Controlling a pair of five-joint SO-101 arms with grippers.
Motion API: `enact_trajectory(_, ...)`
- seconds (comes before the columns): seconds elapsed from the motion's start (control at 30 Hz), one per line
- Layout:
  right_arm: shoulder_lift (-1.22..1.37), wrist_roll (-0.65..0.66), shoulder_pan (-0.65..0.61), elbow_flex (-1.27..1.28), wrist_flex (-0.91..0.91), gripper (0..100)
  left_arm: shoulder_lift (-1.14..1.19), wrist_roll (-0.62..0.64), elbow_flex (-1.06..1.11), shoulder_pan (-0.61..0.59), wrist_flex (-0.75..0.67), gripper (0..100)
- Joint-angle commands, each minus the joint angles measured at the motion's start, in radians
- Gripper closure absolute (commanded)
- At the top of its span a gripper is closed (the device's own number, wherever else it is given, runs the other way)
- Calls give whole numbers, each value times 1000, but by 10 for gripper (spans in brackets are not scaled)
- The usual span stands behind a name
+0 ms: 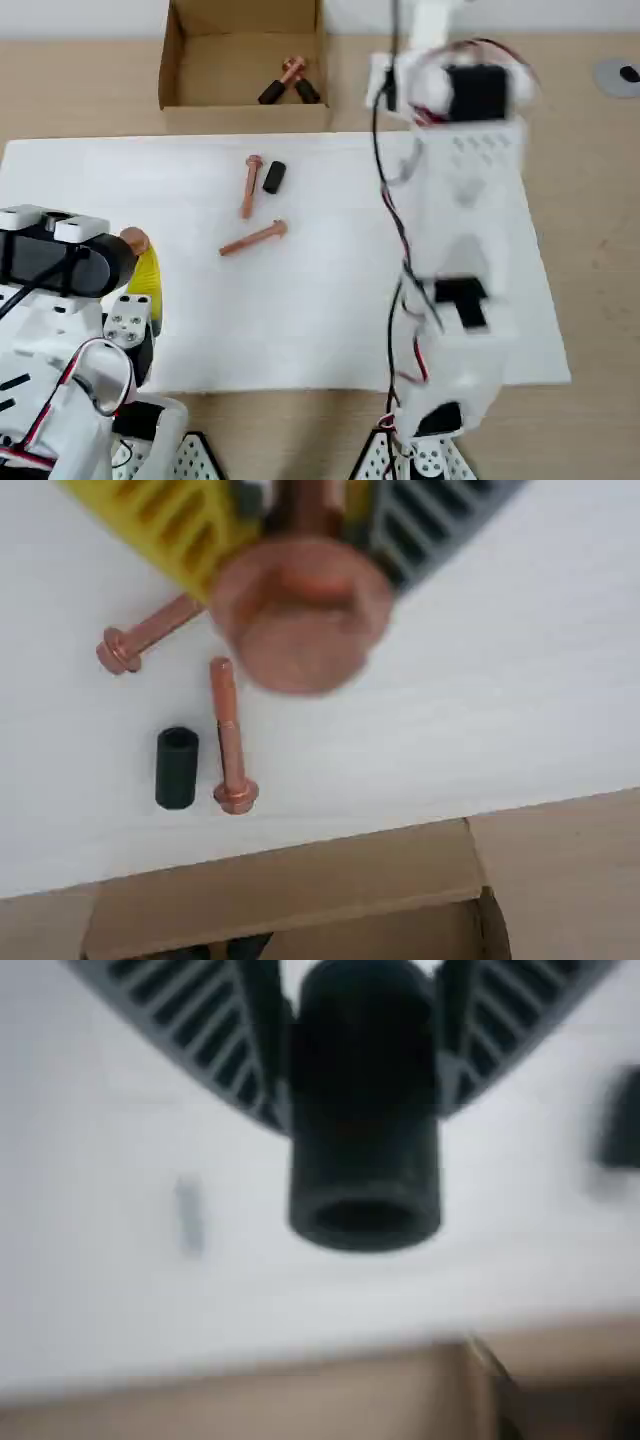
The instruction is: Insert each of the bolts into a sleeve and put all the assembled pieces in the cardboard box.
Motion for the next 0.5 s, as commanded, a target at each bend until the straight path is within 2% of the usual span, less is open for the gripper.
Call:
enact_trajectory(0.0, -334, 11, -21, -4, 15, 988, -2, 5, -37, -12, -71, 996)
enact_trajectory(0.2, -739, 126, -53, 337, 11, 988, 5, 5, -37, -6, -198, 996)
enact_trajectory(0.47, -1210, 135, -53, 888, -51, 988, 7, 6, 64, -5, -393, 996)
